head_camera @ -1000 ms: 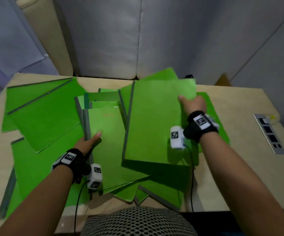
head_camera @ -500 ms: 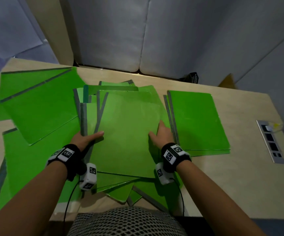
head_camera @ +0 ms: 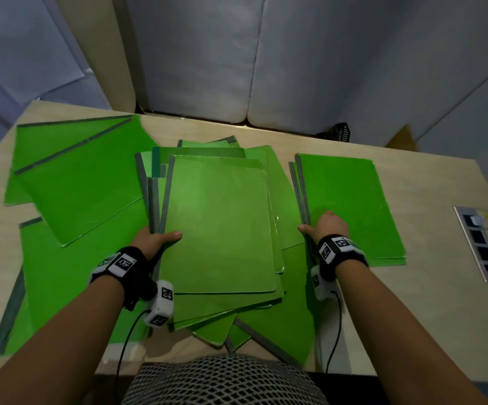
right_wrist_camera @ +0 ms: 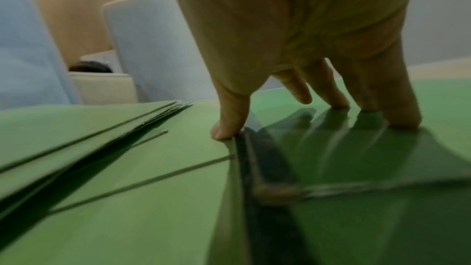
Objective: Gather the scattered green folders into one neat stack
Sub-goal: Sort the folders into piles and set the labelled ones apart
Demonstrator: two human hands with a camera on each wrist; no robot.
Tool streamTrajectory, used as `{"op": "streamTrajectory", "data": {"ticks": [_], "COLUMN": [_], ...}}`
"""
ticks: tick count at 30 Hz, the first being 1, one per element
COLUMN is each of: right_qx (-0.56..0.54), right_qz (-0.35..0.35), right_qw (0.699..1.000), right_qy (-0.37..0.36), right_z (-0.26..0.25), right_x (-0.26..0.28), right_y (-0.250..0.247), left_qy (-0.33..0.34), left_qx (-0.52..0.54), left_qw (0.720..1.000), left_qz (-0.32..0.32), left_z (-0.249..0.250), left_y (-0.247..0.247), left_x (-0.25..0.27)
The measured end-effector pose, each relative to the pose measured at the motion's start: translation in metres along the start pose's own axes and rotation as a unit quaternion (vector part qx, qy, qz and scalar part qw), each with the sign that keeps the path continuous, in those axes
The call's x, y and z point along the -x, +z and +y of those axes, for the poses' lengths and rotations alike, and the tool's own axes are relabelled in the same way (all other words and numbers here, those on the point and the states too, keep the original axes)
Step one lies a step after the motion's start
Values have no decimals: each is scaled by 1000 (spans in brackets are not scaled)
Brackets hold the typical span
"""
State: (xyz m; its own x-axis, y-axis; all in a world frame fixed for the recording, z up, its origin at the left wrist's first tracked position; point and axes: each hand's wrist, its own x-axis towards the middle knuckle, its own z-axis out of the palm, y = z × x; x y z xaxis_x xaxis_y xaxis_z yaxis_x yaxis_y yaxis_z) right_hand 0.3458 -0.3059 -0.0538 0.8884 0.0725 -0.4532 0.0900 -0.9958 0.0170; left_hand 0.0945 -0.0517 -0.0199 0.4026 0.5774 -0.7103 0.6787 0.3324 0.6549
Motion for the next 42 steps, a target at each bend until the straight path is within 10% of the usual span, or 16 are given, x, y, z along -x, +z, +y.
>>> {"op": "streamTrajectory", "data": {"ticks": [15, 22, 32, 42], "right_qx": [36, 114, -102, -168], "right_qz": [69, 2, -14, -96], "right_qw": [984, 953, 995, 980], "right_qy": [-163, -279, 2, -43], "right_z": [-54, -116, -27, -16], "right_x": [73, 158, 39, 48], "right_y": [-42, 27, -26, -5], "left_qy": [-3, -8, 9, 41], "left_qx": [-17, -9, 10, -8], "left_qw": [1000, 1000, 1000, 998], "left_qz": [4, 9, 1, -37], "left_z": [-6, -12, -12, -13], "left_y": [-1, -2, -3, -3], "left_x": [-15, -19, -23, -13]}}
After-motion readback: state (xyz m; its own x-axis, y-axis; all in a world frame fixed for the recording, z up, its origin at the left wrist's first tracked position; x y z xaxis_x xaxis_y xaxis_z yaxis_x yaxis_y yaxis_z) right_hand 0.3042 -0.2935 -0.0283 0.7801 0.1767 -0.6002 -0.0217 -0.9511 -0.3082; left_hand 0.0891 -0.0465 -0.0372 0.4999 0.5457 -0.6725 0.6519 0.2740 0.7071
